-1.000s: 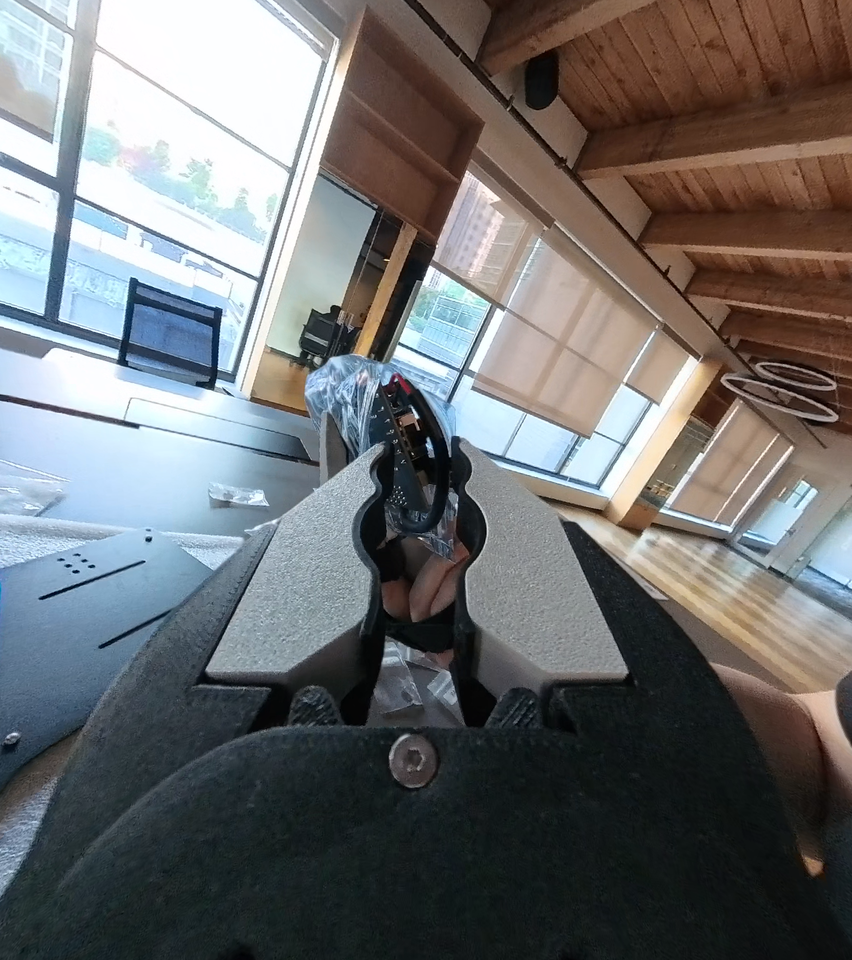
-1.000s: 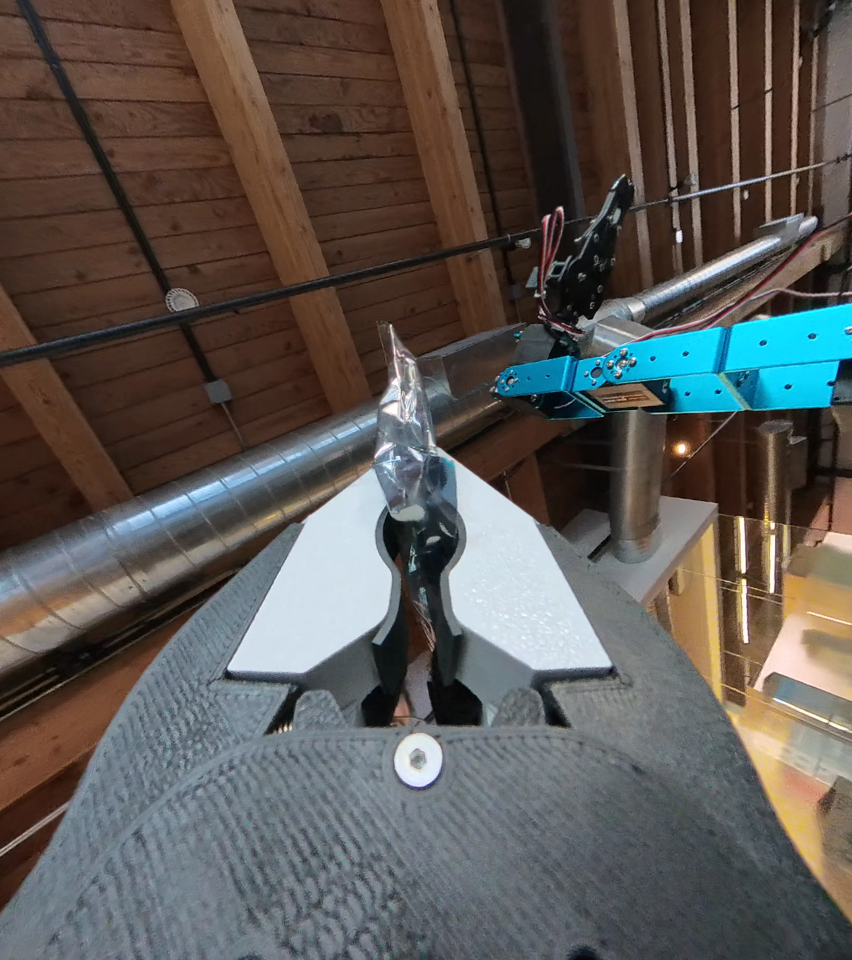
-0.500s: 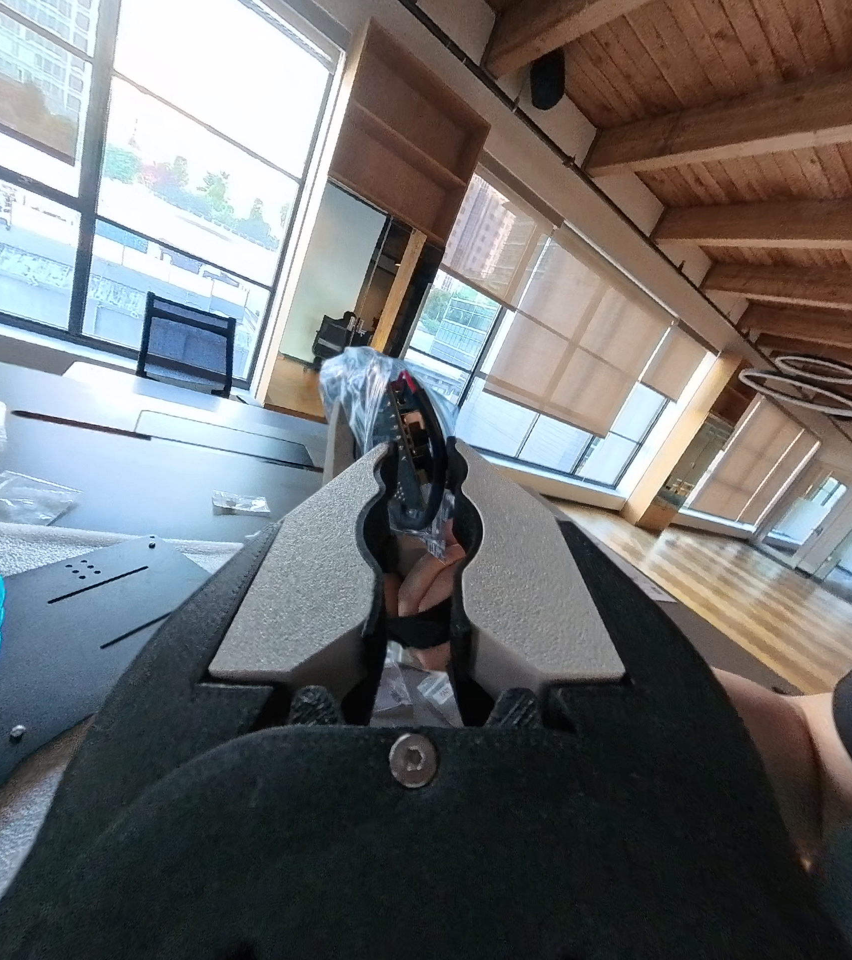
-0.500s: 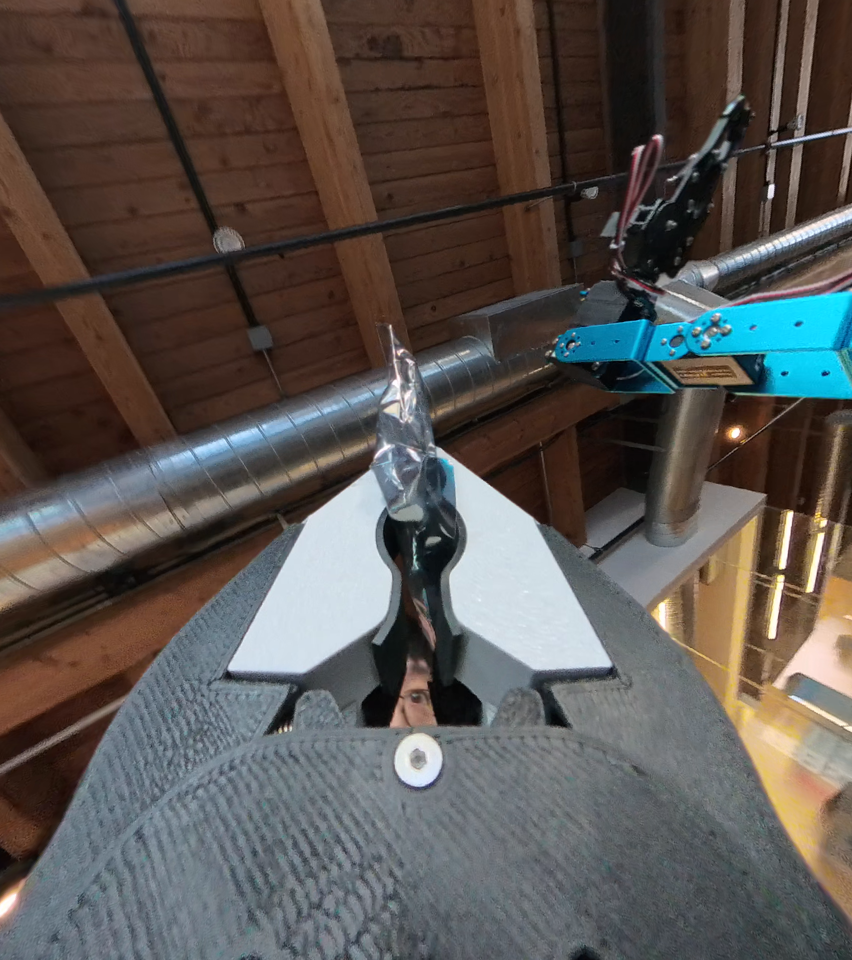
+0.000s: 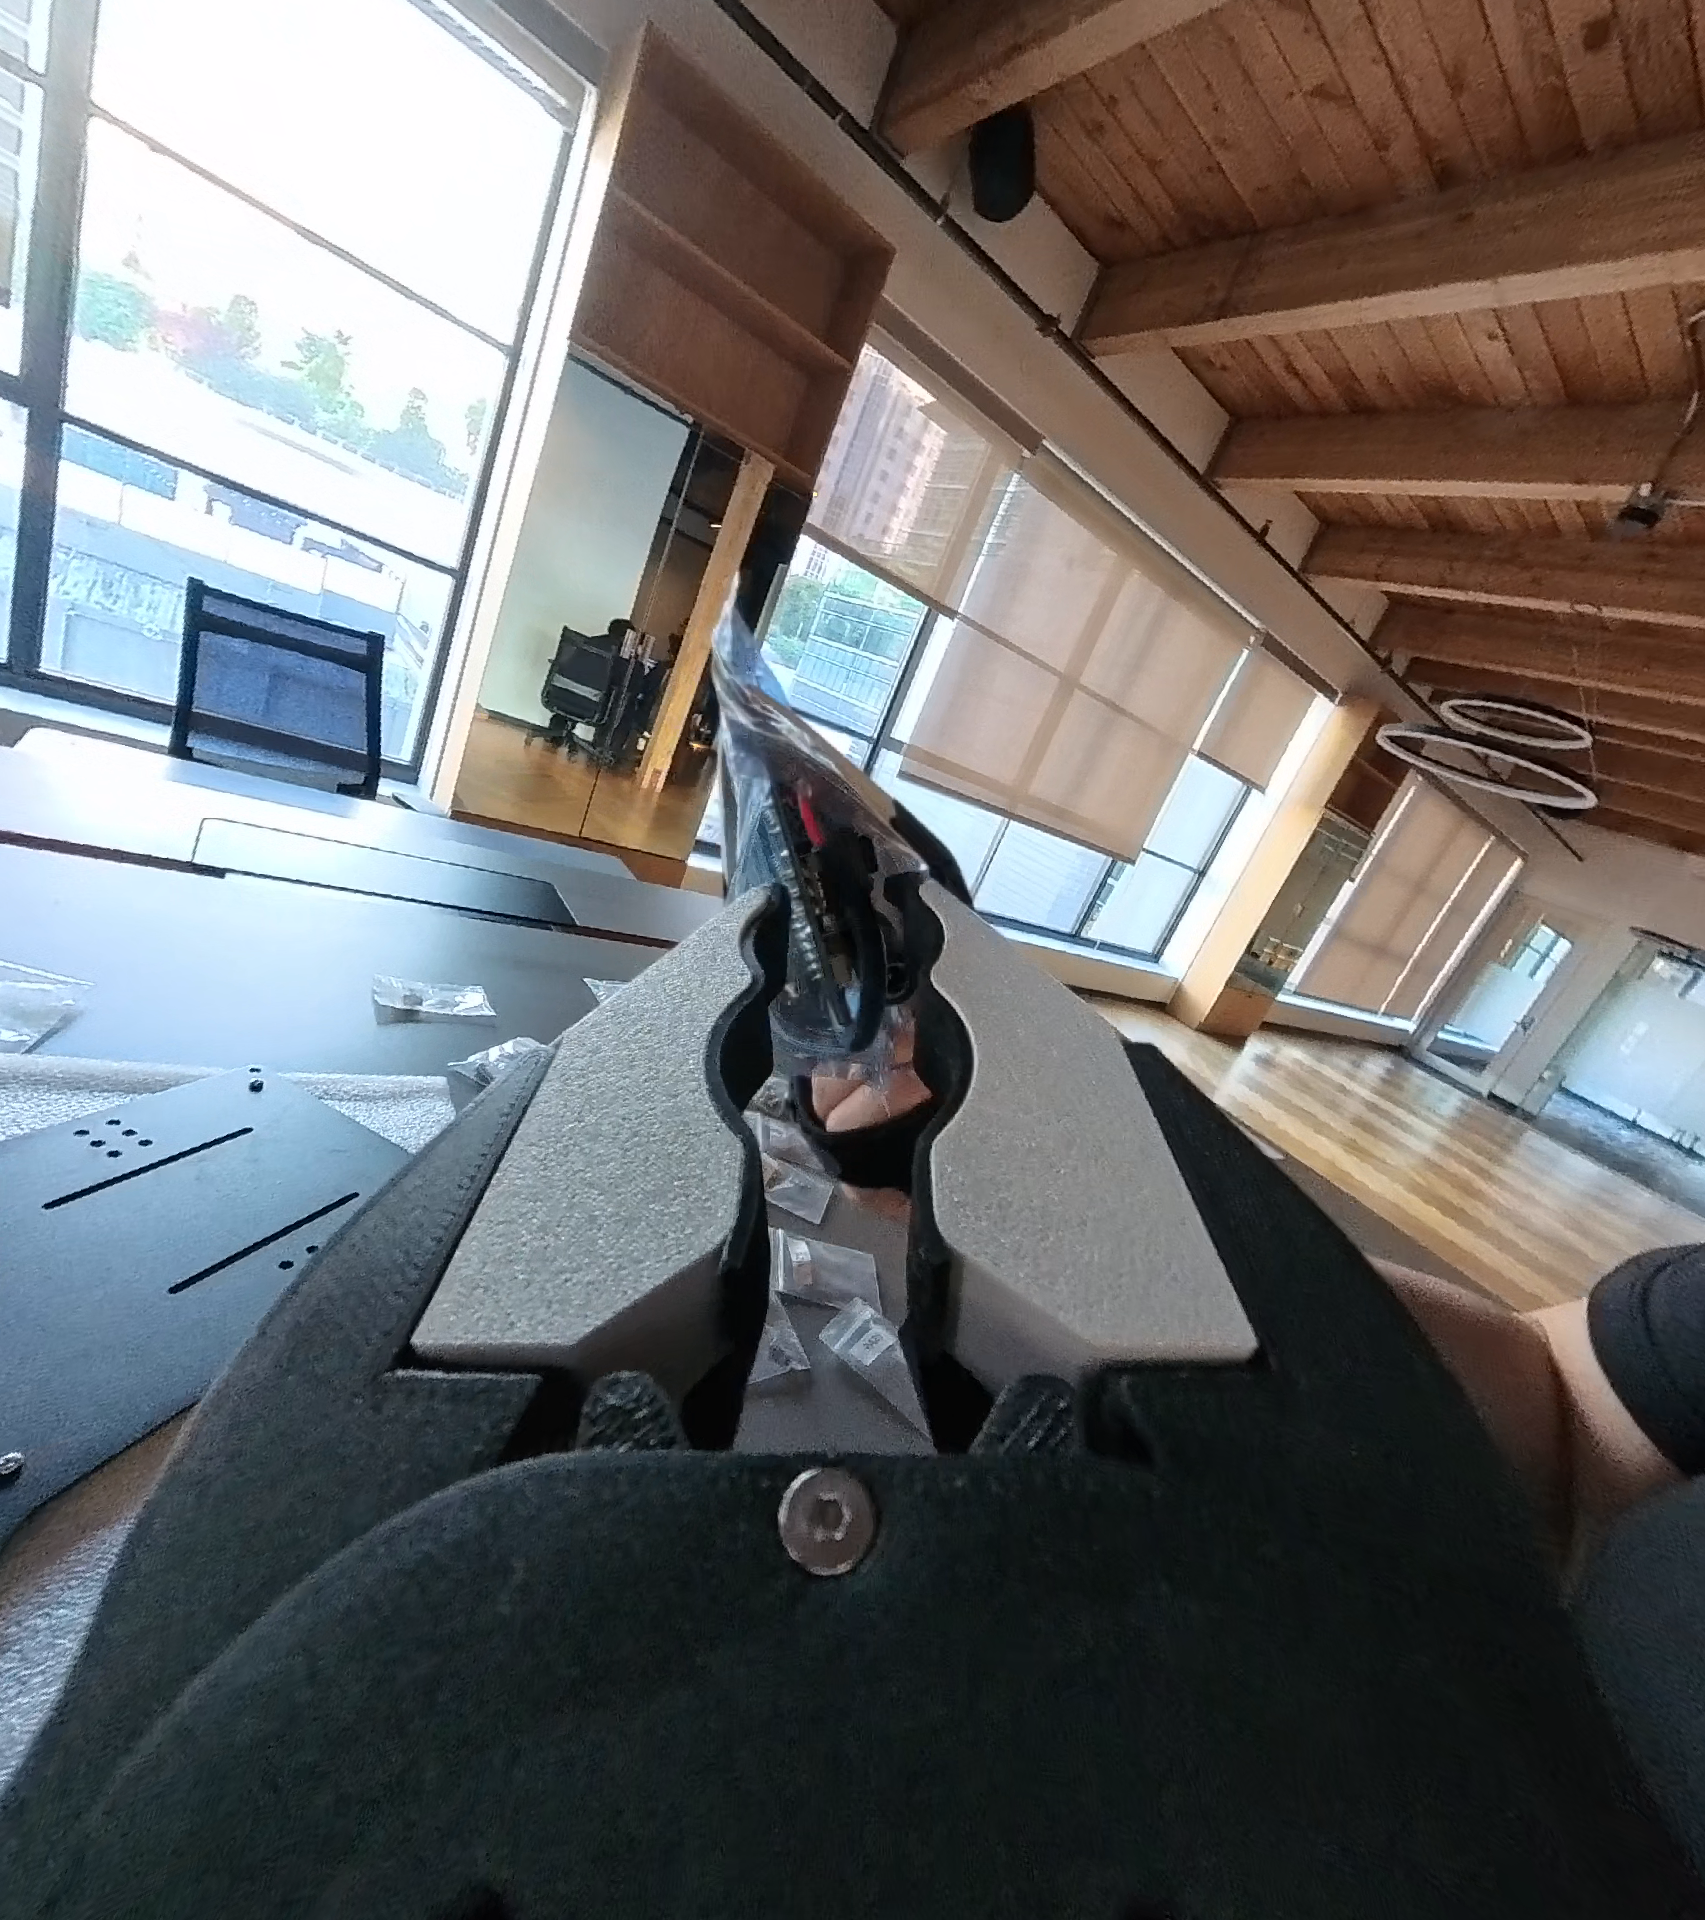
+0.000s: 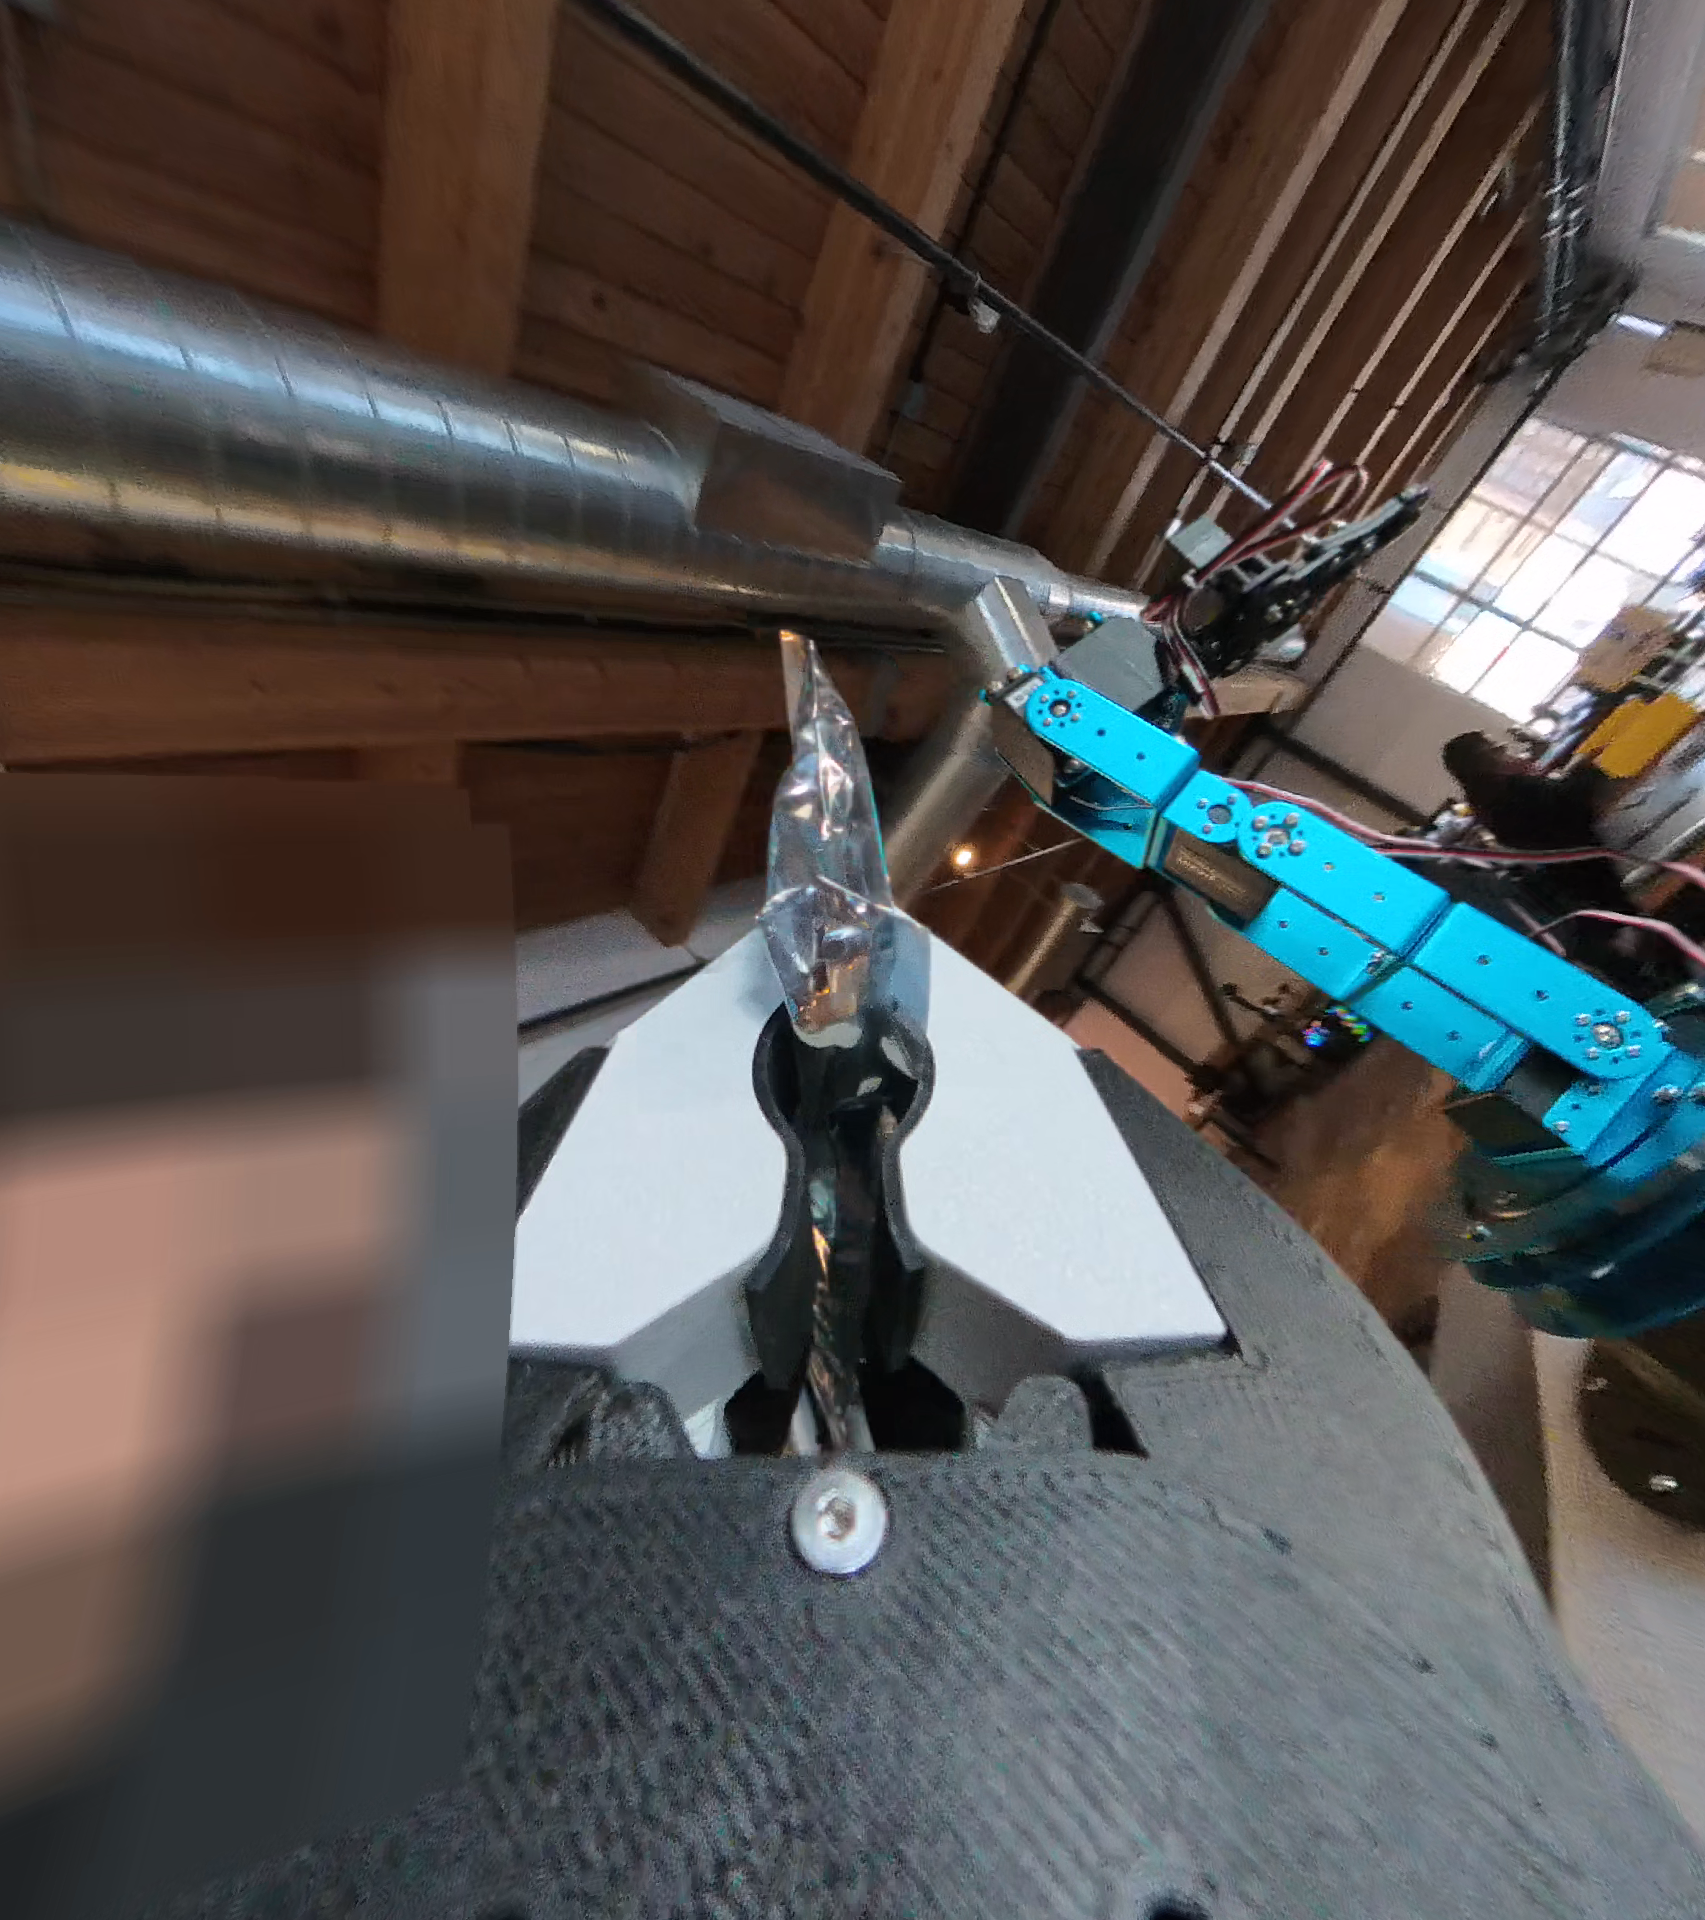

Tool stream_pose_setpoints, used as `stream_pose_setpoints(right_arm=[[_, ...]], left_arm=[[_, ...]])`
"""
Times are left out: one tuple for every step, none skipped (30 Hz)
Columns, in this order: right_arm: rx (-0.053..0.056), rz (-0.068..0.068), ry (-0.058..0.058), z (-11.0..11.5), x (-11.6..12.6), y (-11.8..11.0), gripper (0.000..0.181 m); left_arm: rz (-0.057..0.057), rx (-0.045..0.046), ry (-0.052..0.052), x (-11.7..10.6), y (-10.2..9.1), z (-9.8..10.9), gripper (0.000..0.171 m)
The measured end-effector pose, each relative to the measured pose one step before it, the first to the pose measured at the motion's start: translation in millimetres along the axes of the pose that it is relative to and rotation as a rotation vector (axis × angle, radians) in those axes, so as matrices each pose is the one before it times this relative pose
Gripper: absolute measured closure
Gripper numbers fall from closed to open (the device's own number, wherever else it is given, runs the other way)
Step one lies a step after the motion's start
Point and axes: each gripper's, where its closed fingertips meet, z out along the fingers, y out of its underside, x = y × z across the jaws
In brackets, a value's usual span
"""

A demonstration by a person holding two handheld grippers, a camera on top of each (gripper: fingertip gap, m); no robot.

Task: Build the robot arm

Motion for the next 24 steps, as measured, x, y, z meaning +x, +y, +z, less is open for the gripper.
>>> stream_pose_setpoints(right_arm=[[-0.0063, -0.0275, 0.0091, 0.04, -1.56, 0.32, 0.181], [-0.0065, -0.0217, 0.0035, 0.21, -1.70, 0.59, 0.181], [-0.0123, -0.0064, -0.0075, 0.48, -1.74, 1.55, 0.181], [-0.0110, 0.0153, -0.0162, 0.50, -1.42, 1.82, 0.181], [0.0002, 0.0258, -0.0168, 0.15, -0.83, 0.89, 0.181], [0.0028, 0.0275, -0.0098, -0.39, 0.96, 0.88, 0.181], [-0.0004, 0.0316, -0.0061, -0.82, 2.30, 1.39, 0.181], [0.0017, 0.0369, -0.0178, -1.04, 1.25, 1.13, 0.181], [0.0078, 0.0477, -0.0254, -1.16, 0.54, 0.66, 0.181], [0.0215, 0.0541, -0.0209, -1.79, 1.35, -1.35, 0.181], [0.0243, 0.0465, -0.0133, -2.24, 2.75, -1.62, 0.181], [0.0178, 0.0416, -0.0177, -1.95, 2.22, -1.00, 0.181], [0.0209, 0.0257, -0.0044, -2.09, 2.95, -1.62, 0.181], [0.0161, 0.0074, 0.0032, -1.93, 2.63, -1.72, 0.181], [0.0040, -0.0036, 0.0052, -1.32, 1.92, -0.80, 0.181], [-0.0040, -0.0103, 0.0094, -0.47, 1.56, 0.35, 0.181], [-0.0029, -0.0105, 0.0000, 0.16, -0.62, 0.18, 0.181], [-0.0096, -0.0095, -0.0044, 0.87, -1.49, 1.10, 0.181], [-0.0105, -0.0090, 0.0002, 1.07, -0.89, 1.30, 0.181], [-0.0056, -0.0057, 0.0028, 0.90, -0.59, 0.61, 0.181], [-0.0075, -0.0081, 0.0038, 0.72, -0.16, 0.78, 0.181], [-0.0085, -0.0098, 0.0015, 0.36, -0.51, 0.82, 0.181], [-0.0039, -0.0112, 0.0040, 0.09, -0.28, 0.32, 0.181], [-0.0061, -0.0137, 0.0073, -0.12, 0.13, 0.69, 0.181]], left_arm=[[-0.0077, 0.00208, 0.0031, -1.23, 0.80, -1.02, 0.152], [-0.0176, 0.00840, 0.0048, -1.64, 0.18, -1.06, 0.152], [-0.0292, 0.01781, 0.0132, -0.81, -1.16, -1.08, 0.152], [-0.0357, 0.02195, 0.0239, 0.22, -1.78, -1.12, 0.153], [-0.0310, 0.01160, 0.0155, -1.19, -0.31, -1.12, 0.154], [-0.0187, 0.00308, -0.0045, -3.73, 0.85, -1.27, 0.155], [-0.0017, -0.00106, -0.0186, -4.85, 1.09, -1.30, 0.156], [0.0095, -0.00639, -0.0260, -4.66, 1.43, -1.35, 0.161], [0.0189, -0.00225, -0.0072, -0.74, 0.75, -0.51, 0.162], [0.0135, -0.00172, 0.0019, 1.10, 0.42, 0.23, 0.162], [0.0077, -0.00359, -0.0108, -0.32, 0.24, 0.37, 0.163], [0.0175, -0.00071, -0.0174, -0.82, -0.33, 0.46, 0.162], [0.0244, -0.00473, -0.0130, -0.14, 0.06, 0.70, 0.162], [0.0235, -0.01160, -0.0133, -0.46, 0.85, 0.76, 0.162], [0.0166, -0.01286, -0.0113, -0.81, 1.24, 0.72, 0.160], [0.0033, -0.01243, -0.0122, -1.59, 1.44, 0.34, 0.160], [-0.0047, -0.00706, -0.0129, -2.38, 0.91, -0.05, 0.160], [-0.0079, -0.00332, -0.0096, -2.35, 0.61, -0.39, 0.162], [-0.0063, 0.00257, 0.0013, -0.84, -0.24, -0.66, 0.162], [-0.0064, 0.00257, 0.0050, -0.46, -0.04, -0.44, 0.162], [-0.0097, 0.00235, 0.0017, -0.85, 0.13, -0.44, 0.162], [-0.0126, 0.00433, 0.0073, -0.28, -0.03, -0.28, 0.162], [-0.0138, 0.00357, 0.0065, -0.70, 0.39, -0.05, 0.162], [-0.0131, 0.00367, 0.0023, -1.41, 0.69, 0.02, 0.162]])
